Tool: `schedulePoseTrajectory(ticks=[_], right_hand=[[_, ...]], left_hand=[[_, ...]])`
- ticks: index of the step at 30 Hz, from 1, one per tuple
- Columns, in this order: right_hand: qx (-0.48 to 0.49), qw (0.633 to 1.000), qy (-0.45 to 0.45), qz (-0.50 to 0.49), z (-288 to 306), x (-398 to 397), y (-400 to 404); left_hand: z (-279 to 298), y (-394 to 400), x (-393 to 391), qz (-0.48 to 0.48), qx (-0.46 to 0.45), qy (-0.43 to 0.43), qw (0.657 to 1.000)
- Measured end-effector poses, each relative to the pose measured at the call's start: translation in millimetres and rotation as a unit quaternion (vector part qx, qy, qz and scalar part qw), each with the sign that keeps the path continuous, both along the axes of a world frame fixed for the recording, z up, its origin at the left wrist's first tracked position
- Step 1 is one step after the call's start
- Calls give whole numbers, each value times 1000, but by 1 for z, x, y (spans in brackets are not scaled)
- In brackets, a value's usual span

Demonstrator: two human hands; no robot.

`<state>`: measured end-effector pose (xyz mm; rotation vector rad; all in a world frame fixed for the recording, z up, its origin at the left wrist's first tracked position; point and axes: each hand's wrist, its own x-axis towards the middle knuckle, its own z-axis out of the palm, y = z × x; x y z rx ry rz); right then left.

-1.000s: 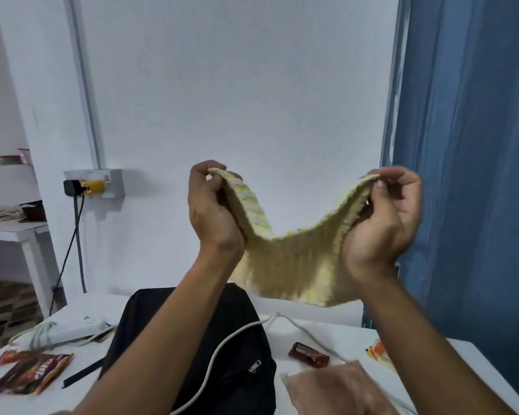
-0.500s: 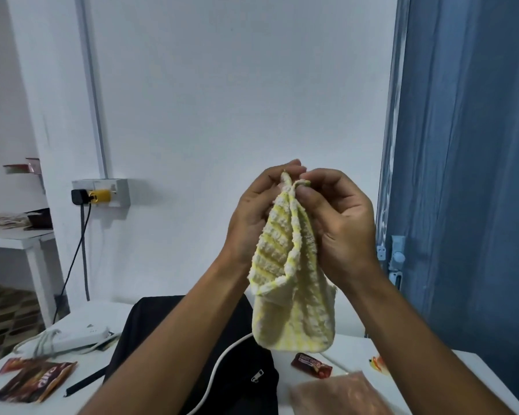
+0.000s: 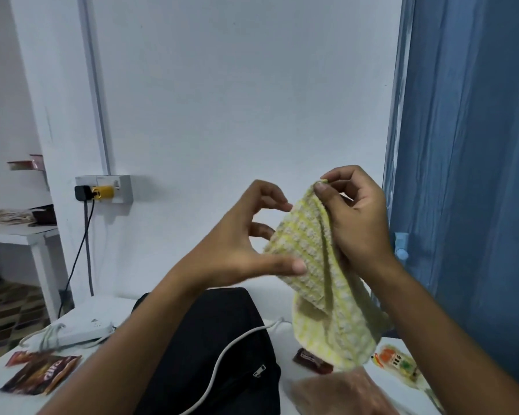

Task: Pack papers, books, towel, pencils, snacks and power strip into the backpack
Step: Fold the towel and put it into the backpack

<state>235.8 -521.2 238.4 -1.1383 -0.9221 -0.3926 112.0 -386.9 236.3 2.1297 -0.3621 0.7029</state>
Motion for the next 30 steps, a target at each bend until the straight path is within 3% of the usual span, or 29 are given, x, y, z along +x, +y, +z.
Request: schedulePoseTrajectory(ticks=[2, 7, 11, 15, 23, 30], right_hand=[[-8, 1000, -1, -10, -1, 4, -2], [-46, 999, 17, -7, -5, 15, -10], [-152, 984, 84, 36, -11, 33, -20], [-249, 956, 119, 95, -16, 42, -20], [-301, 941, -79, 133, -11, 16, -7], [-290, 942, -159, 57, -6, 14, 3]], left_hand=[[-6, 1, 0, 52, 53, -8, 997], [0, 21, 9, 90, 30, 22, 995], [10, 28, 14, 44, -49, -4, 998], [8, 20, 21, 84, -6, -63, 994], [0, 1, 35, 80, -5, -98, 992], [-28, 2, 31, 106, -199, -107, 968]])
